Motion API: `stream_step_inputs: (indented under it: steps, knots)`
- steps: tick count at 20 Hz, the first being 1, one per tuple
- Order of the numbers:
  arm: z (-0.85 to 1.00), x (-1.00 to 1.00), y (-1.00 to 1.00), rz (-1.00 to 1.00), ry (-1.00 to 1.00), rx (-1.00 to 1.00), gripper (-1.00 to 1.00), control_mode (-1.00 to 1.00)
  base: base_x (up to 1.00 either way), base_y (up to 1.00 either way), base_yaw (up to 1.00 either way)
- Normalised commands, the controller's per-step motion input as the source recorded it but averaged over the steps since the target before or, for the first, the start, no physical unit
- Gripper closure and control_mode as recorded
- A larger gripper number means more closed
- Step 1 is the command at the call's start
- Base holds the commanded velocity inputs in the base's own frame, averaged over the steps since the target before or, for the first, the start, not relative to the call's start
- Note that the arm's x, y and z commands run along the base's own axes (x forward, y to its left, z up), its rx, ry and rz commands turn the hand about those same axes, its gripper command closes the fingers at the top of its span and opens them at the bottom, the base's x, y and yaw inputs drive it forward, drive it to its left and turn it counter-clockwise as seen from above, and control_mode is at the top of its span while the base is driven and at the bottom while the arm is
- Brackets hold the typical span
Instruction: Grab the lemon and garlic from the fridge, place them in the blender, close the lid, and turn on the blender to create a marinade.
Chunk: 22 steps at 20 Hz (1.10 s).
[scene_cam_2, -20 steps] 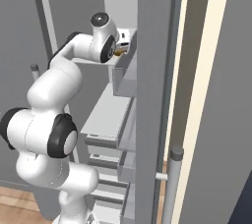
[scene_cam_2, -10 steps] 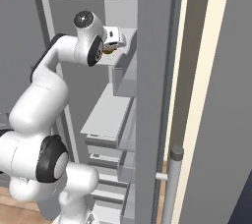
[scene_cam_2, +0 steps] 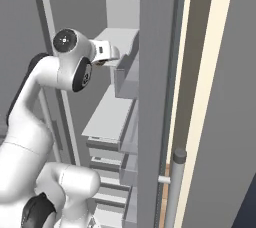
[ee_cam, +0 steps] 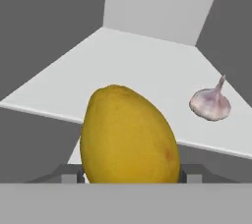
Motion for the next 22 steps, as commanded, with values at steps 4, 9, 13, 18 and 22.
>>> stream_step_inputs:
  steps: [4, 9, 13, 18, 22]
  knots:
    - [0.12, -1.0, 0.0, 0.0, 0.02, 0.09, 1.0, -1.0, 0.0, 0.0, 0.0]
    - [0.07, -1.0, 0.09, 0.0, 0.14, 0.08, 1.0, -1.0, 0.0, 0.0, 0.0]
    - [-0.02, -1.0, 0.27, 0.0, 0.18, 0.02, 1.0, -1.0, 0.0, 0.0, 0.0]
    - [-0.3, -0.62, 0.33, 0.0, 0.2, -0.04, 1.0, -1.0, 0.0, 0.0, 0.0]
    - [-0.12, -0.36, 0.08, 0.0, 0.09, 0.01, 1.0, -1.0, 0.0, 0.0, 0.0]
